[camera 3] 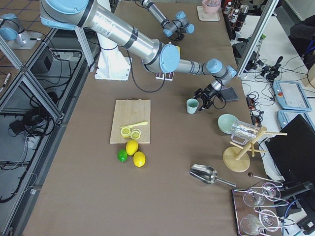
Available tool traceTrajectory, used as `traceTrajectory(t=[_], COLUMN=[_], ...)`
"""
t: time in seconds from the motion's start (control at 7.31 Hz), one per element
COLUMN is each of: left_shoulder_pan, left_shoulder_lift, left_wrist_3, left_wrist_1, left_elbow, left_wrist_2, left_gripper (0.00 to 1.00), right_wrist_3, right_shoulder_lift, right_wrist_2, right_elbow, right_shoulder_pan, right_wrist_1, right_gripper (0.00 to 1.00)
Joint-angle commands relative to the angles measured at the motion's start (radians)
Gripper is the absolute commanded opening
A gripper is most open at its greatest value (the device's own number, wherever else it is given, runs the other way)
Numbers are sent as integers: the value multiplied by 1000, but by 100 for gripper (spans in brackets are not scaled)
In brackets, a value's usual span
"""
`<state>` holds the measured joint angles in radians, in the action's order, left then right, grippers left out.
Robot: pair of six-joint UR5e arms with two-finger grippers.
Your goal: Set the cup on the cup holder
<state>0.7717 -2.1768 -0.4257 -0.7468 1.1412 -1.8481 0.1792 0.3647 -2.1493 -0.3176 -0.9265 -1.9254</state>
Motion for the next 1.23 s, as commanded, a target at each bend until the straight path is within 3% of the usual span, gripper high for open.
traceTrajectory(t=[0.0, 0.27, 0.41, 0.68, 0.82, 0.96, 1.09], left_shoulder_pan=[0, 6, 8, 30, 69, 113, 142], left_shoulder_lift=[3, 3, 2, 0, 2, 8, 23], left_wrist_3=[-1, -4, -4, -5, -5, -2, 2], left_wrist_1=[30, 63, 64, 76, 73, 52, -12], left_elbow=[9, 23, 25, 32, 52, 121, 203], left_wrist_2=[13, 18, 23, 21, 17, 0, -93], left_gripper=[81, 33, 17, 6, 4, 4, 4], right_wrist_3=[16, 35, 42, 45, 46, 72, 83], right_shoulder_lift=[-16, -26, -26, -33, -35, -39, -40], right_wrist_2=[22, 22, 22, 35, 43, 51, 58], right_elbow=[37, 64, 77, 91, 91, 92, 89], right_shoulder_pan=[14, 17, 20, 24, 25, 26, 25], right_wrist_1=[-1, -4, -7, -9, -9, -9, -20], right_gripper=[100, 100, 100, 100, 72, 15, 0])
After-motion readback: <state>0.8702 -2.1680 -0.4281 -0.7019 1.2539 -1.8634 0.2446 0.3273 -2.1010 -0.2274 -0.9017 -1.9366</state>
